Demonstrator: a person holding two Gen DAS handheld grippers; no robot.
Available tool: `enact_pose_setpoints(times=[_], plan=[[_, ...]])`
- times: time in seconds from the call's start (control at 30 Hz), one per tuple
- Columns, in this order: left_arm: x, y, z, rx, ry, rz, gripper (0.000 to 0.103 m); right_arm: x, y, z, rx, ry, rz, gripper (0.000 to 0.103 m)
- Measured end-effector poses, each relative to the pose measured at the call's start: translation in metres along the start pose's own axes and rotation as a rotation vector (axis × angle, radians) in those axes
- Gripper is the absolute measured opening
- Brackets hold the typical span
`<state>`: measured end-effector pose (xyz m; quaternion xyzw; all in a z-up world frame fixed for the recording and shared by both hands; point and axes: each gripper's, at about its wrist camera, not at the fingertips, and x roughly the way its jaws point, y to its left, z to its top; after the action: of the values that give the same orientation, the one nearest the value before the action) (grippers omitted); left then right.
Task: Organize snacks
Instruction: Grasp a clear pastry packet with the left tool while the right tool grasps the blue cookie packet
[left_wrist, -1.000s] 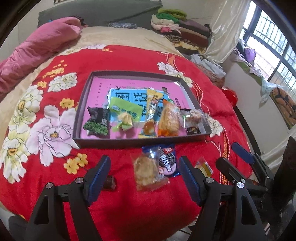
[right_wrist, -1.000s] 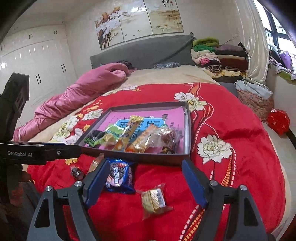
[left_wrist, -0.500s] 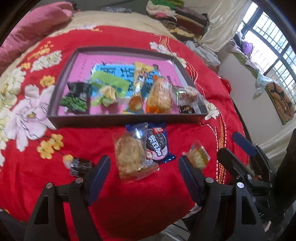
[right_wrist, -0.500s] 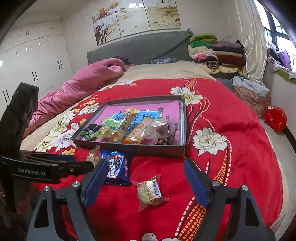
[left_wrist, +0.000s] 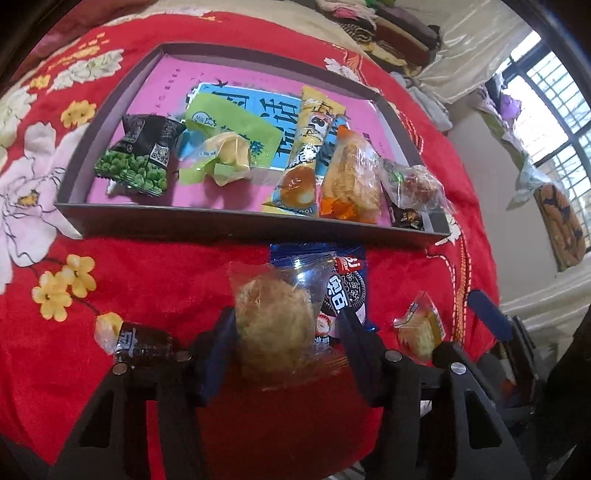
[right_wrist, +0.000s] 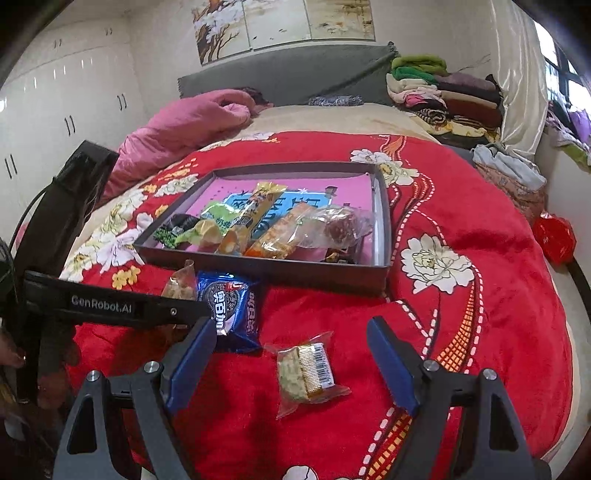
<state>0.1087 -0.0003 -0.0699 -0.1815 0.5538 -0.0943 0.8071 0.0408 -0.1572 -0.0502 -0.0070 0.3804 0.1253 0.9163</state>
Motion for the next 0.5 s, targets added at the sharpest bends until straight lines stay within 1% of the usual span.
enact_pose_setpoints(times=[0.1, 0.17, 0.27, 0.37, 0.5], plan=[[-0.002, 0.006, 0.0, -0.008, -0.005, -0.027, 0.054, 0.007, 0.004, 0.001, -0.008, 0.012, 0.005, 0.083], [-0.005, 0.013, 0.0, -0.021, -0.006, -0.061, 0.052, 0.015, 0.01, 0.003, -0.029, 0.021, 0.006, 0.083], [-0.012, 0.022, -0.001, -0.027, -0.021, -0.091, 0.051, 0.029, 0.02, 0.004, -0.047, 0.052, 0.02, 0.083], [-0.018, 0.027, 0.0, -0.036, -0.03, -0.101, 0.05, 0.04, 0.029, 0.005, -0.051, 0.076, 0.032, 0.083], [-0.022, 0.038, 0.004, -0.06, -0.044, -0.101, 0.05, 0.053, 0.04, 0.006, -0.088, 0.1, 0.015, 0.083]])
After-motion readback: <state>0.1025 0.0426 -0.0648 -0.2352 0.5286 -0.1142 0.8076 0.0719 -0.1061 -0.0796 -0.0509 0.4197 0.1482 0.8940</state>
